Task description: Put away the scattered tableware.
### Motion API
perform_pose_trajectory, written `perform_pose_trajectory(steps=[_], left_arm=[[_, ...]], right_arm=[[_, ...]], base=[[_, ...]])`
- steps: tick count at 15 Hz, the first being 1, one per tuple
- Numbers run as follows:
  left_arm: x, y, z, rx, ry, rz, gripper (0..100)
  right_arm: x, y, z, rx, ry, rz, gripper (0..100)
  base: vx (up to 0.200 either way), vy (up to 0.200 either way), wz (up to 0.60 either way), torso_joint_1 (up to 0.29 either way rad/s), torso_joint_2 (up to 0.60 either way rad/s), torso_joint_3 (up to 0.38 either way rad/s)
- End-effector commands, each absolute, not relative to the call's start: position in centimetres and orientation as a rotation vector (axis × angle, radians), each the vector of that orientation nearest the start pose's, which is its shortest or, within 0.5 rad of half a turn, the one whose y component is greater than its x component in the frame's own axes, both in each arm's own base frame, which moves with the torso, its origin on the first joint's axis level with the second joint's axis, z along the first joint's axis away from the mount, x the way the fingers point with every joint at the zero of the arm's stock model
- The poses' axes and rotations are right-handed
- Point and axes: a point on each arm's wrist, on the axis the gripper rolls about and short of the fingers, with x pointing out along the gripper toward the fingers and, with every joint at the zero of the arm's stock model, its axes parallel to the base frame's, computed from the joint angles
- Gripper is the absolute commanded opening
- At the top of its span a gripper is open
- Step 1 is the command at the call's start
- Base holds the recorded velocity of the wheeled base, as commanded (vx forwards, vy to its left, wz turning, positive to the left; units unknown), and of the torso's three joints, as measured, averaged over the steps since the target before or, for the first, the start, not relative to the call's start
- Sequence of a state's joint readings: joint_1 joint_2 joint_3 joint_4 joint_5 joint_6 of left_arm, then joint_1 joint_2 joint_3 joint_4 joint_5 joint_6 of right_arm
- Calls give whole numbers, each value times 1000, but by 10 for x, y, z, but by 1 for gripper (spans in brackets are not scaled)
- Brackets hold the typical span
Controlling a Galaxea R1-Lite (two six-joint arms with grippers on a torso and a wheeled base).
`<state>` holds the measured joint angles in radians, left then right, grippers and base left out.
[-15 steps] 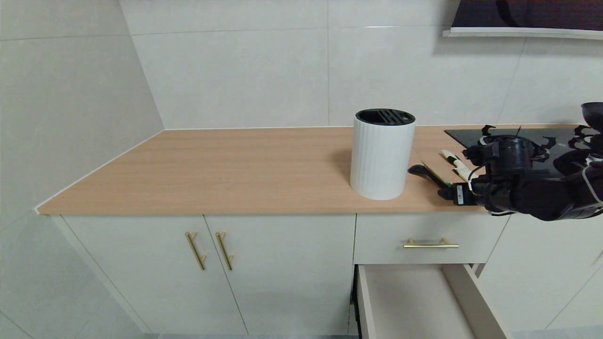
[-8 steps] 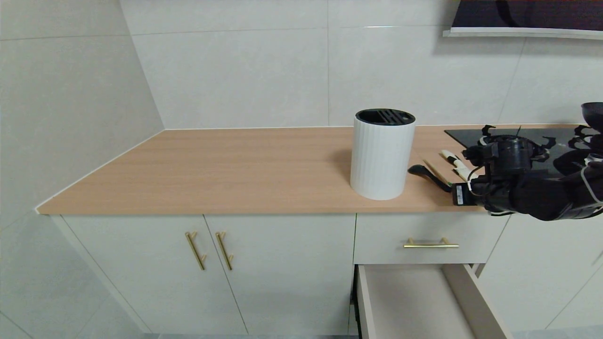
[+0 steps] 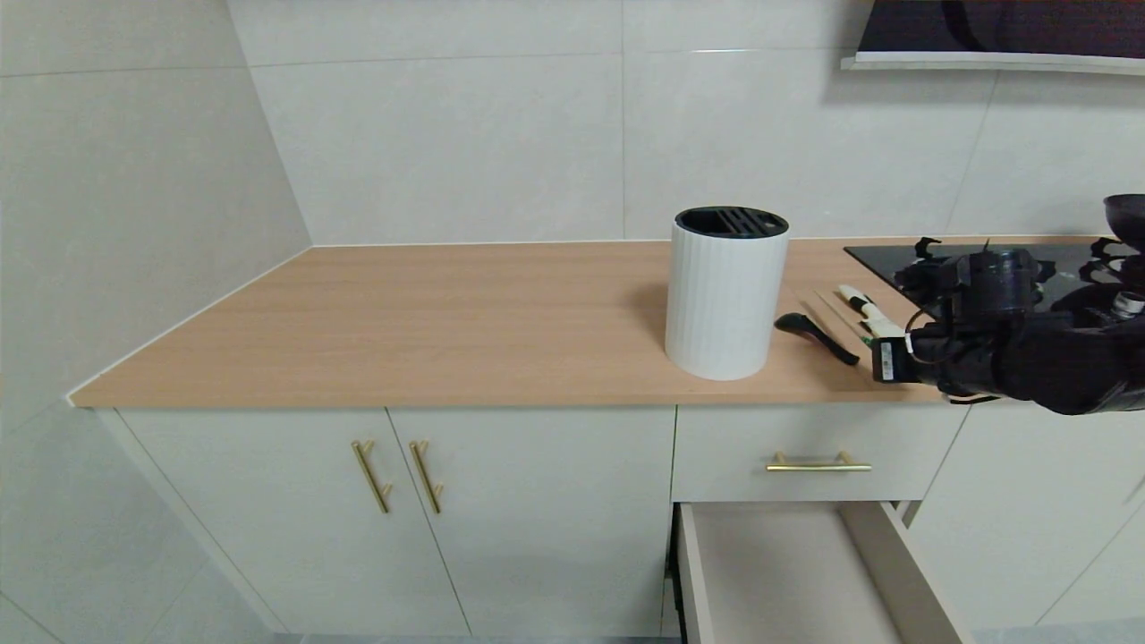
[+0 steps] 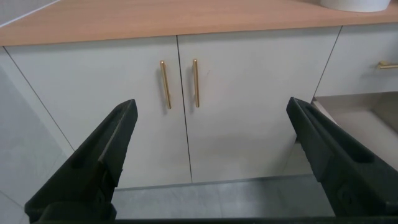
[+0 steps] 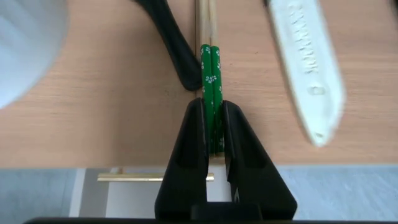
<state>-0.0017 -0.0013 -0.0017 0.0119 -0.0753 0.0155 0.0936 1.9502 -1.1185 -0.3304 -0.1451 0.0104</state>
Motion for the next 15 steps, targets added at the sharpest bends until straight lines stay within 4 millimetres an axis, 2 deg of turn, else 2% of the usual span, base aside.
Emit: perform_pose_trajectory(steps=[1, 6, 8, 12, 14, 15], left_arm=[[-23, -2, 75, 16, 10, -77, 100], [-23, -2, 75, 16, 10, -77, 100], [-23, -2, 75, 16, 10, -77, 100], [-23, -2, 75, 15, 10, -77, 100], [-23, -2, 75, 15, 10, -77, 100], [-23, -2, 75, 16, 10, -77, 100]], right_arm=[[333, 29, 181, -42, 487, -46, 0], [242, 25, 203, -19, 500, -28, 0], [214, 25, 210, -10, 520, 38, 0], [178, 27, 211, -41, 503, 173, 0], [151, 36, 203, -70, 543, 313, 0], [147, 41, 203, -74, 555, 360, 0]], base=[[0, 0, 0, 0, 0, 0], [0, 0, 0, 0, 0, 0], [0, 0, 0, 0, 0, 0], [0, 0, 0, 0, 0, 0], [0, 0, 0, 0, 0, 0], [0, 0, 0, 0, 0, 0]])
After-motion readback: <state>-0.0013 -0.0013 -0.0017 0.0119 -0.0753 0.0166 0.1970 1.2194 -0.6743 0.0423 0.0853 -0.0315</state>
